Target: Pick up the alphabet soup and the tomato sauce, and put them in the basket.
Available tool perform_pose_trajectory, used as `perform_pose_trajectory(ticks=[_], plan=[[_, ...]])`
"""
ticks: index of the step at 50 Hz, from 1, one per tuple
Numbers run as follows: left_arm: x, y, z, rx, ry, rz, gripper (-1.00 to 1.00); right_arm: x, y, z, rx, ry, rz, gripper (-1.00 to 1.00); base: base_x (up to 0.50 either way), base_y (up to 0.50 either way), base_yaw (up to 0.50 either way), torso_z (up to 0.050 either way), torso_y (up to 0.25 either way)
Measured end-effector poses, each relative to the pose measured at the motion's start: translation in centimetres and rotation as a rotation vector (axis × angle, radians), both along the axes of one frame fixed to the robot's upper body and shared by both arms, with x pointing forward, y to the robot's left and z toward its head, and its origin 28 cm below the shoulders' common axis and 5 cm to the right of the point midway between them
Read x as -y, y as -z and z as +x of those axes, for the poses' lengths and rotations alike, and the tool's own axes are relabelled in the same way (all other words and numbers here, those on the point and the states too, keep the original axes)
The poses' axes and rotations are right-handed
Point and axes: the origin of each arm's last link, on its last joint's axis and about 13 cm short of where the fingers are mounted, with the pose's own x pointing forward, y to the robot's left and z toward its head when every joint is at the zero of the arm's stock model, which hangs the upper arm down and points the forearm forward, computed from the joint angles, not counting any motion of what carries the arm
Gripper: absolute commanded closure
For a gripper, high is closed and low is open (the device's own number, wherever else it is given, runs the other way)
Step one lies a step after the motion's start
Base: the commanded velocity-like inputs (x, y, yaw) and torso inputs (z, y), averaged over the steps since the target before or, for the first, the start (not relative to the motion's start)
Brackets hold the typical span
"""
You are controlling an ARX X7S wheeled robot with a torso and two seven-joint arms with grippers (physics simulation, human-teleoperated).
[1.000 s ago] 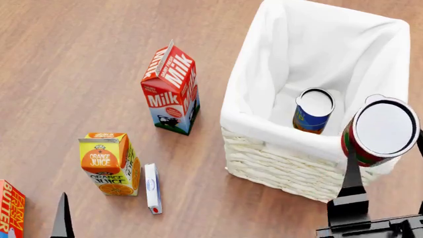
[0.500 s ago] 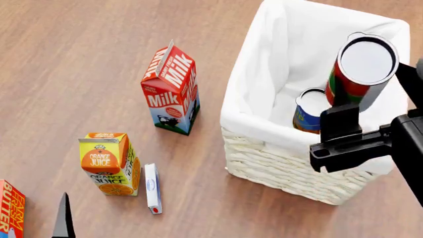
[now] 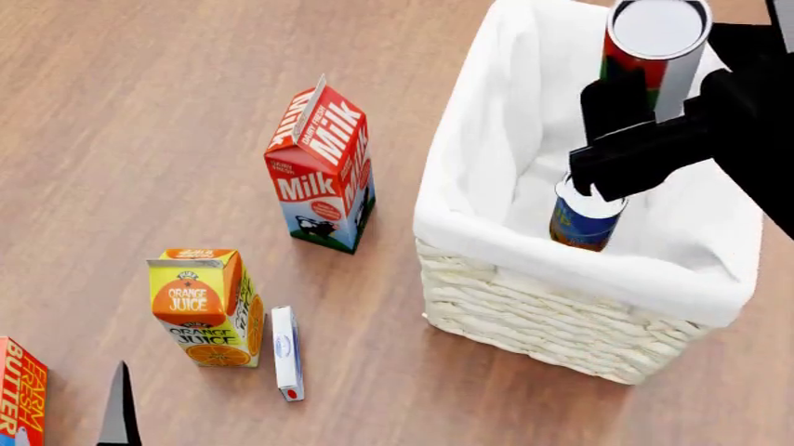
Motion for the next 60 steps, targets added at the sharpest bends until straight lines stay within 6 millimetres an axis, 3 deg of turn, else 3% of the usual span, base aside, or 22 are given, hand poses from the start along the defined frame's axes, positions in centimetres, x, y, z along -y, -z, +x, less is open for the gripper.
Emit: perform_pose_trajectory(ticks=[25, 60], plan=[[-0.3, 0.0, 0.3, -0.003, -0.017, -0.007, -1.00, 0.6, -3.0, 4.4, -0.140, -0.016, -0.169, 1.00, 0.00, 0.00, 0.00, 0.000, 0.000], [-0.4, 0.5, 0.6, -0.019, -0.022, -0.005, -1.00, 0.5, -6.1, 7.4, -0.340, -0.022, -0.431, 1.00, 0.00, 0.00, 0.00, 0.000, 0.000]])
